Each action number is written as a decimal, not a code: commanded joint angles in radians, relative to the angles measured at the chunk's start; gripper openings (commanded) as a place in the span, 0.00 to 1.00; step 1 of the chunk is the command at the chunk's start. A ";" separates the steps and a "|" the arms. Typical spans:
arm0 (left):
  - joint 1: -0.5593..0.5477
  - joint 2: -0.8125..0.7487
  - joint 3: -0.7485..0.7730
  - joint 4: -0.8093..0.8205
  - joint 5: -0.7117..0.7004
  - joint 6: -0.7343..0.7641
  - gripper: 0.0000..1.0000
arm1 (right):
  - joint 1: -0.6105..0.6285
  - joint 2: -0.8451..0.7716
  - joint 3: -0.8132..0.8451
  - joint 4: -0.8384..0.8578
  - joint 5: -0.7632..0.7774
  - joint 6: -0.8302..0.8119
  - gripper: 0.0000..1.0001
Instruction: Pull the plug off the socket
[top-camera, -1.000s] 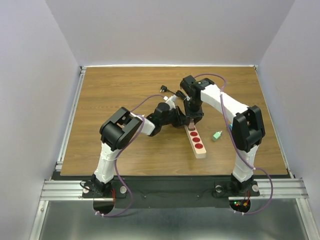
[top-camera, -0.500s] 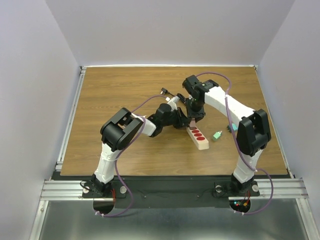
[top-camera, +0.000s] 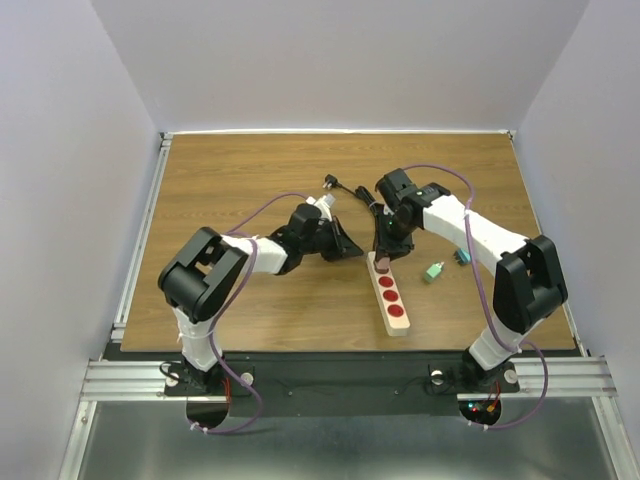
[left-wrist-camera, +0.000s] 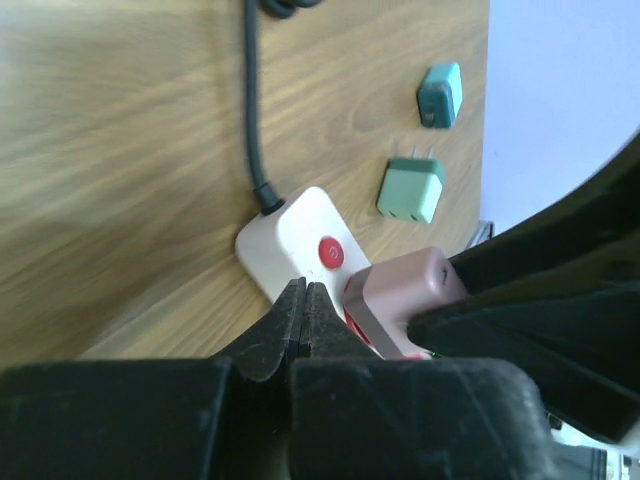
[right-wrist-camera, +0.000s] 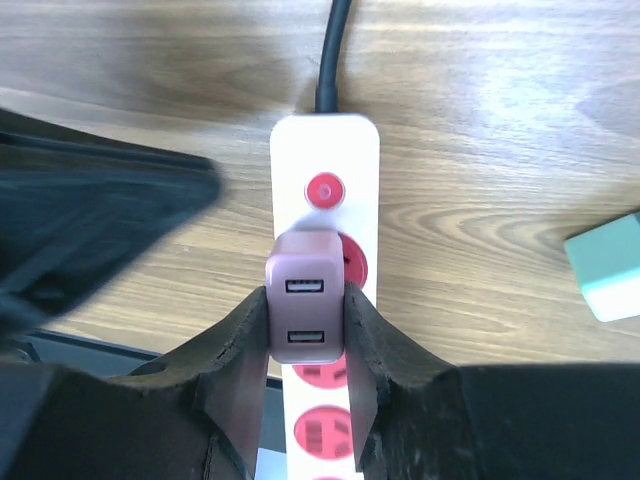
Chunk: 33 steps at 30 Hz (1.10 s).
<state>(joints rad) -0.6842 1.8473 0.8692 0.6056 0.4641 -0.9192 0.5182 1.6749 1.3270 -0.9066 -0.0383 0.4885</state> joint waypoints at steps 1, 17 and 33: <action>0.038 -0.108 -0.010 -0.059 -0.013 0.032 0.00 | 0.011 -0.003 -0.061 0.129 0.017 0.015 0.00; 0.032 -0.304 -0.019 -0.138 0.001 0.077 0.00 | 0.057 0.101 -0.061 0.186 0.100 0.085 0.62; -0.101 -0.317 -0.050 -0.139 0.165 0.169 0.00 | 0.068 0.098 -0.015 0.143 0.094 0.108 0.42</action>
<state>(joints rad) -0.7414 1.5108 0.7986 0.4454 0.5289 -0.8135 0.5732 1.7874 1.2839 -0.7551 0.0563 0.5762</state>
